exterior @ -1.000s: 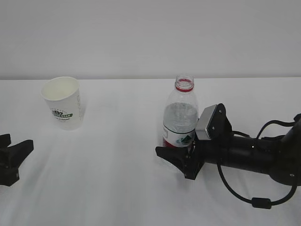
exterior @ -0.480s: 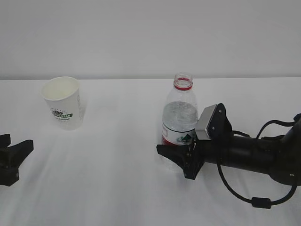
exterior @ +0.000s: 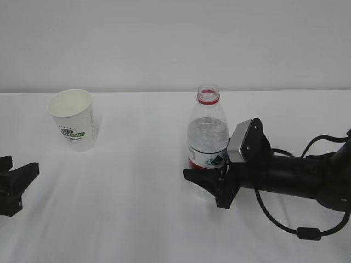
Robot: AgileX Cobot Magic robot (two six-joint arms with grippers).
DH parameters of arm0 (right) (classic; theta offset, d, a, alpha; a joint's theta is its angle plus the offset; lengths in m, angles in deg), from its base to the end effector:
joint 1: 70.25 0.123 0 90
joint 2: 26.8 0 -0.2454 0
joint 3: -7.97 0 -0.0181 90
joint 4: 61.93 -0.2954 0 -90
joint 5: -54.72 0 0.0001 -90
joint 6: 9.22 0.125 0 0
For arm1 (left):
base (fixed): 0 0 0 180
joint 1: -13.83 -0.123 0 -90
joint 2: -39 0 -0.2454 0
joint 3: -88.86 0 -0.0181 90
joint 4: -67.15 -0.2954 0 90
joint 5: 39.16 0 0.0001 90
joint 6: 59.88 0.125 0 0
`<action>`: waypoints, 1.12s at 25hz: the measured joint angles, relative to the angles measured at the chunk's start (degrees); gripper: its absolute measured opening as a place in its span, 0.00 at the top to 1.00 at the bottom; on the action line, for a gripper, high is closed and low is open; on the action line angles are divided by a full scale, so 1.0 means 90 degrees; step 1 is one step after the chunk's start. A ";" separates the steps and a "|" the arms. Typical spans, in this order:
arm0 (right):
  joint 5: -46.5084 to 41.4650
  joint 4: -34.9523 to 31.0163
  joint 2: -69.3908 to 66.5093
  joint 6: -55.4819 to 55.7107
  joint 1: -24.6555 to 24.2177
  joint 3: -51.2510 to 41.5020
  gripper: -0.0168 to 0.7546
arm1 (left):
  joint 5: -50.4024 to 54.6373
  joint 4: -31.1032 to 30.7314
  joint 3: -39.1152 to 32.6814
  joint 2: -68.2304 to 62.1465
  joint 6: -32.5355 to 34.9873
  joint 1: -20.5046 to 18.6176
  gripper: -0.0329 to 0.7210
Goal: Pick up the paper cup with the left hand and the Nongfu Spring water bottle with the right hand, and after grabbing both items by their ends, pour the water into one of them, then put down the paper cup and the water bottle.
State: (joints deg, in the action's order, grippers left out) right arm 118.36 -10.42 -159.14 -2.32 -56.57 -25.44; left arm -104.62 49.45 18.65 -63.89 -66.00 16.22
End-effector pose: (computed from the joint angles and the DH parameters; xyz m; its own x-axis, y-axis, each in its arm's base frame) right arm 0.3065 0.1648 -0.0142 -0.0702 -0.2952 -0.9528 -0.8823 0.4641 -0.0788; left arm 0.2203 -0.0438 0.0325 -0.3128 0.0371 -0.9491 0.3097 0.9486 -0.0650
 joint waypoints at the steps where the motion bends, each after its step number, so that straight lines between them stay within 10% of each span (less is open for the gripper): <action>1: -0.0048 0.0010 0.0047 0.0000 0.0000 0.0000 0.35 | 0.0000 0.0000 0.0000 0.0000 0.0000 0.0000 0.38; 28: -0.0350 -0.1162 0.1767 0.0101 -0.0015 -0.0700 0.35 | 0.0000 0.0000 0.0000 0.0000 0.0000 0.0000 0.38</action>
State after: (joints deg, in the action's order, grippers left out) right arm 115.21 -20.88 -143.24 -1.41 -56.70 -31.74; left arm -104.62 49.45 18.65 -63.89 -66.00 16.22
